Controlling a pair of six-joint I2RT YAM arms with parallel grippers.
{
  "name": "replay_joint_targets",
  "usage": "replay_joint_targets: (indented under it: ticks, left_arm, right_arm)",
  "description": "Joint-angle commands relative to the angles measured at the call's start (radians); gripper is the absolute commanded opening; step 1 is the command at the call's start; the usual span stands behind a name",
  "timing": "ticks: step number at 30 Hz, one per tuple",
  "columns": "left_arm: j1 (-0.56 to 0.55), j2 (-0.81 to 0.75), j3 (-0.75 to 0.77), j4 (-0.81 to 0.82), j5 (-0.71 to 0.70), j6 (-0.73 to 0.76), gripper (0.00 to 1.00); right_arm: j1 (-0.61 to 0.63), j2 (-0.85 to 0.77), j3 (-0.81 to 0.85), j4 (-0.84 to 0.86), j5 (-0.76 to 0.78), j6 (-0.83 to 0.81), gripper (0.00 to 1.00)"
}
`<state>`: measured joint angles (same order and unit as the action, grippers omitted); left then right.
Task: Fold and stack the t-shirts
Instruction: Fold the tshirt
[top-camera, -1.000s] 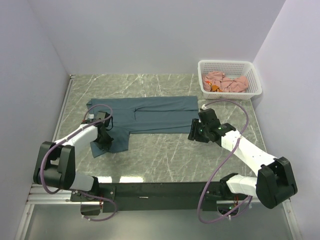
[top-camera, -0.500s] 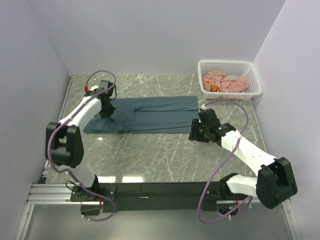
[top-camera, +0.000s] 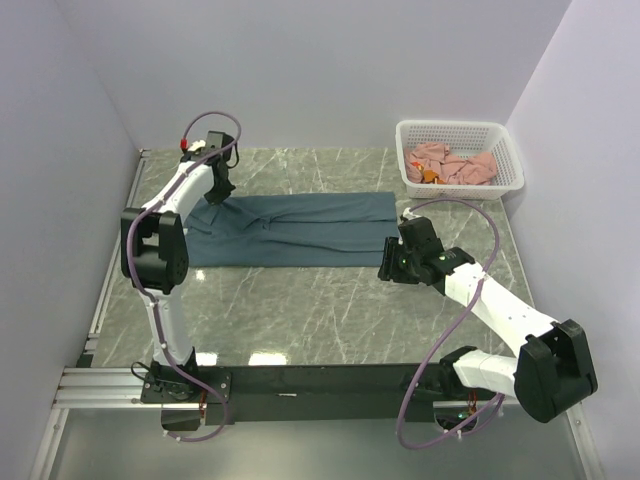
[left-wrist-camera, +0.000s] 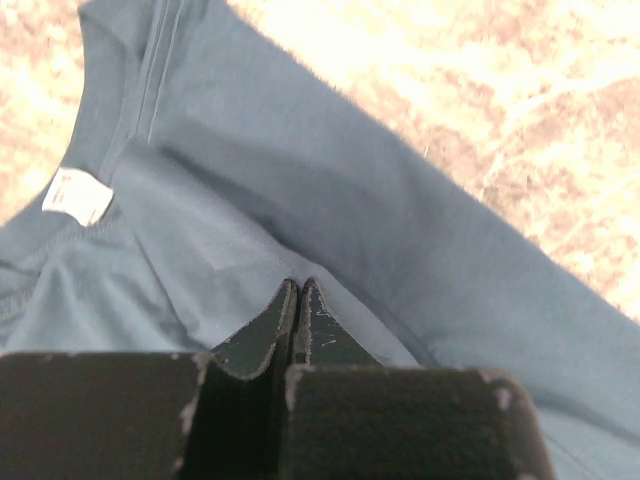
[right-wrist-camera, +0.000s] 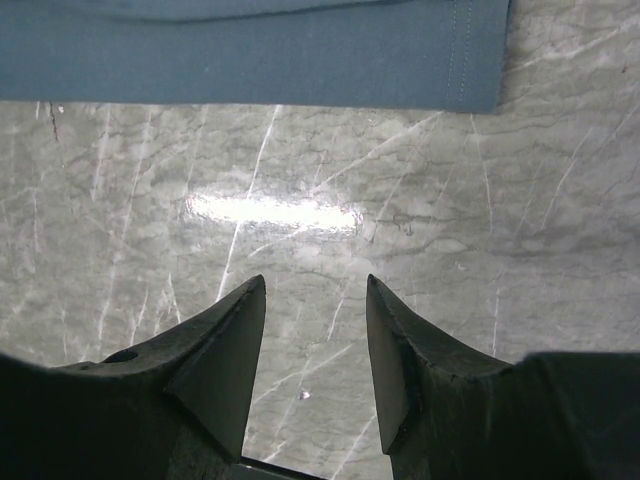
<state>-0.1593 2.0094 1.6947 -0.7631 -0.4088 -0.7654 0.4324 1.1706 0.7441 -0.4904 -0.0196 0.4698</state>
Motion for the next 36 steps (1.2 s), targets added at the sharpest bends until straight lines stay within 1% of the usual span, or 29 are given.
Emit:
replay_joint_targets:
  ticks: [1,4,9,13,17,21,25,28,29,31,32,33,34,35,36]
  left_arm:
    - [0.01,0.017,0.049,0.048,-0.002,0.055,0.01]
    - [0.01,0.028,0.043,0.102,0.019,0.083,0.01]
    - [0.01,0.054,0.043,0.146,0.038,0.106,0.06]
    - [0.012,0.074,0.06,0.157,0.039,0.104,0.05]
    - [0.018,0.086,0.069,0.154,0.036,0.089,0.05]
    - [0.038,0.092,0.063,0.146,0.028,0.054,0.05]
    - [0.049,0.095,0.051,0.179,0.031,0.054,0.05]
    - [0.049,0.098,0.046,0.206,0.047,0.072,0.1]
    - [0.049,0.098,0.042,0.211,0.06,0.072,0.21]
    - [0.049,0.085,0.036,0.223,0.076,0.08,0.34]
    - [0.049,0.078,0.031,0.225,0.085,0.081,0.47]
    - [0.049,0.06,0.03,0.222,0.087,0.081,0.53]
    - [0.049,0.046,0.026,0.22,0.085,0.081,0.62]
    - [0.049,0.032,0.016,0.214,0.081,0.083,0.77]
    - [0.049,-0.004,0.007,0.209,0.062,0.081,0.84]
  right_arm:
    - [0.005,-0.02,0.003,0.019,0.01,-0.022,0.52]
    - [0.003,-0.006,0.005,0.027,0.012,-0.02,0.52]
    - [0.003,0.02,0.014,0.042,0.013,-0.017,0.52]
    - [-0.003,0.041,0.029,0.059,0.018,-0.019,0.52]
    - [-0.003,0.105,0.079,0.095,0.0,-0.031,0.51]
    - [-0.003,0.185,0.127,0.137,-0.019,-0.028,0.48]
    - [-0.001,0.262,0.175,0.188,-0.084,-0.034,0.46]
    - [0.0,0.305,0.201,0.232,-0.123,-0.04,0.44]
    - [0.003,0.326,0.216,0.242,-0.149,-0.04,0.44]
    - [0.009,0.348,0.225,0.275,-0.174,-0.04,0.43]
    - [0.012,0.374,0.238,0.283,-0.193,-0.039,0.43]
    - [0.014,0.386,0.245,0.289,-0.198,-0.039,0.43]
    - [0.017,0.4,0.253,0.292,-0.201,-0.034,0.42]
    - [0.017,0.426,0.27,0.293,-0.204,-0.033,0.42]
    - [0.017,0.438,0.276,0.293,-0.206,-0.031,0.41]
